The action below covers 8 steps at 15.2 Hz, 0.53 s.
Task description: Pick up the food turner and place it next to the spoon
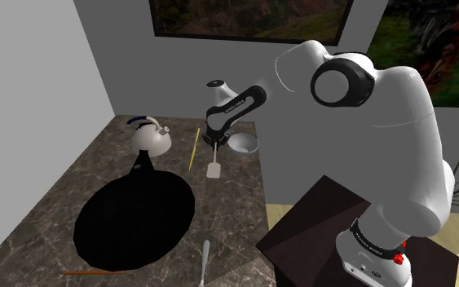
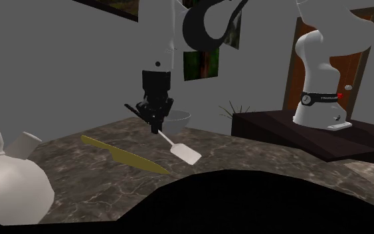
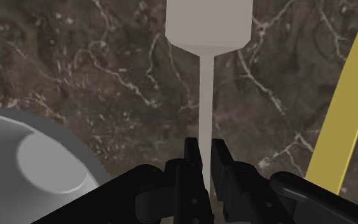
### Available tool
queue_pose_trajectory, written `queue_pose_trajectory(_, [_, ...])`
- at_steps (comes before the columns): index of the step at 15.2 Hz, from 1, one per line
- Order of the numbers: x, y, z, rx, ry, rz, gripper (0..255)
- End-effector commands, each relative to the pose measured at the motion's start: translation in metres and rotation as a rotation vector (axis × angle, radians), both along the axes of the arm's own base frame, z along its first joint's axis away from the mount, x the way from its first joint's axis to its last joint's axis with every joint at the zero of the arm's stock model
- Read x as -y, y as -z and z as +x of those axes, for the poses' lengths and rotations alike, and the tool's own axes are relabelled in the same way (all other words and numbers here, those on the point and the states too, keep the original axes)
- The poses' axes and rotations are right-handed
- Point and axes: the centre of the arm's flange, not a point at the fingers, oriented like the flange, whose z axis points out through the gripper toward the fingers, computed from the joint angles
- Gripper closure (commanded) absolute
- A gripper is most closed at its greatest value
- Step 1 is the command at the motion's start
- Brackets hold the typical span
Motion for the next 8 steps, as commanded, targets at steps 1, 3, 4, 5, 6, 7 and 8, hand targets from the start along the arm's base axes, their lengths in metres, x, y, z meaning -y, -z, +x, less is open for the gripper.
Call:
queue_pose_trajectory(1, [0.001, -0.011, -0.001, 0.0, 0.0, 0.0, 255])
queue_pose_trajectory(3, [0.001, -0.022, -0.001, 0.0, 0.0, 0.0, 255])
queue_pose_trajectory(4, [0.001, -0.027, -0.001, 0.0, 0.0, 0.0, 255])
queue_pose_trajectory(5, [0.001, -0.032, -0.001, 0.0, 0.0, 0.0, 255])
queue_pose_trajectory(6, [0.001, -0.034, -0.001, 0.0, 0.0, 0.0, 255])
queue_pose_trajectory(7, [-0.009, -0.034, -0.01, 0.0, 0.0, 0.0, 255])
queue_pose_trajectory(8, [-0.019, -0.034, -0.019, 0.0, 0.0, 0.0, 255])
